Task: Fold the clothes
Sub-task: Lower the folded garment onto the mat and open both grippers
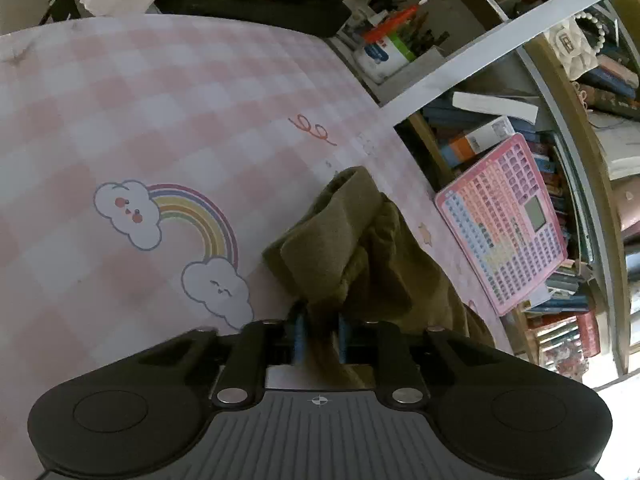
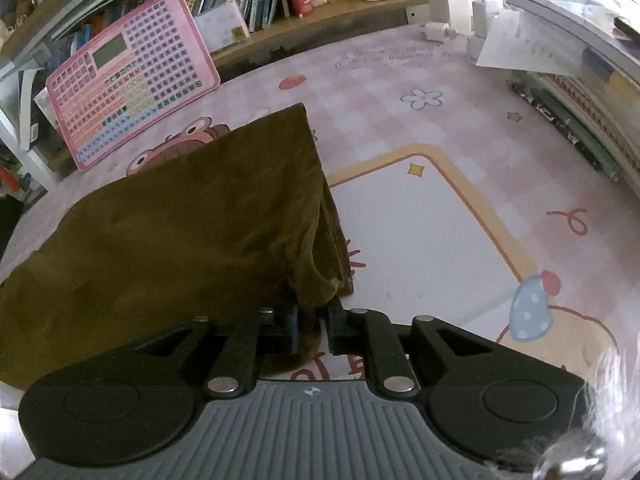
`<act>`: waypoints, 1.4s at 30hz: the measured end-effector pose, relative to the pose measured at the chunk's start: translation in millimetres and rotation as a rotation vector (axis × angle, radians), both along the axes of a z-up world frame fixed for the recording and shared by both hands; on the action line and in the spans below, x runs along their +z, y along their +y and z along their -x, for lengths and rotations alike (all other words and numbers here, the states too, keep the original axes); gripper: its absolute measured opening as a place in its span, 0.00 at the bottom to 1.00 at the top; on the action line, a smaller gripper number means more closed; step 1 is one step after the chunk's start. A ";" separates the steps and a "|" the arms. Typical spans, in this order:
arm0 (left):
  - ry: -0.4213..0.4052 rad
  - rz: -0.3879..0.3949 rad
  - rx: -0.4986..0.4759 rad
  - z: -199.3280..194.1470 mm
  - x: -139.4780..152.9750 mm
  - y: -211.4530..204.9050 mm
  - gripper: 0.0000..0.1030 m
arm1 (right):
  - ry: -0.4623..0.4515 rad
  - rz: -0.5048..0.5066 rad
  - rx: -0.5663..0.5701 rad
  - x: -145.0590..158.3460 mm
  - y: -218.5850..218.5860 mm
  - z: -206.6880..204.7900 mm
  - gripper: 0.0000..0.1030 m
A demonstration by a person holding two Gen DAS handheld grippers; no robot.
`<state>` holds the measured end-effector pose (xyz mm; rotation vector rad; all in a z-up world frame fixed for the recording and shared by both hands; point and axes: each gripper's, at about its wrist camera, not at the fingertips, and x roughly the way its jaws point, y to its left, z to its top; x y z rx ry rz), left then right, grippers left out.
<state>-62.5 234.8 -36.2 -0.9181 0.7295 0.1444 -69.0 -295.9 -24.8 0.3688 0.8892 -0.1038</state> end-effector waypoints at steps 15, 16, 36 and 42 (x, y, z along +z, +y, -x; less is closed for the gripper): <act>0.001 -0.187 -0.057 39.7 31.3 -24.8 0.56 | -0.125 0.148 0.074 42.9 44.2 47.7 0.69; 0.000 -0.198 -0.069 42.1 32.5 -28.4 0.57 | -0.127 0.153 0.086 43.8 49.2 50.1 0.71; 0.024 -0.351 -0.263 80.7 40.8 -113.2 0.64 | -0.119 0.221 0.296 44.3 121.1 81.4 0.81; 0.026 -0.375 -0.311 83.3 41.3 -135.3 0.64 | -0.115 0.228 0.304 44.6 118.3 83.6 0.82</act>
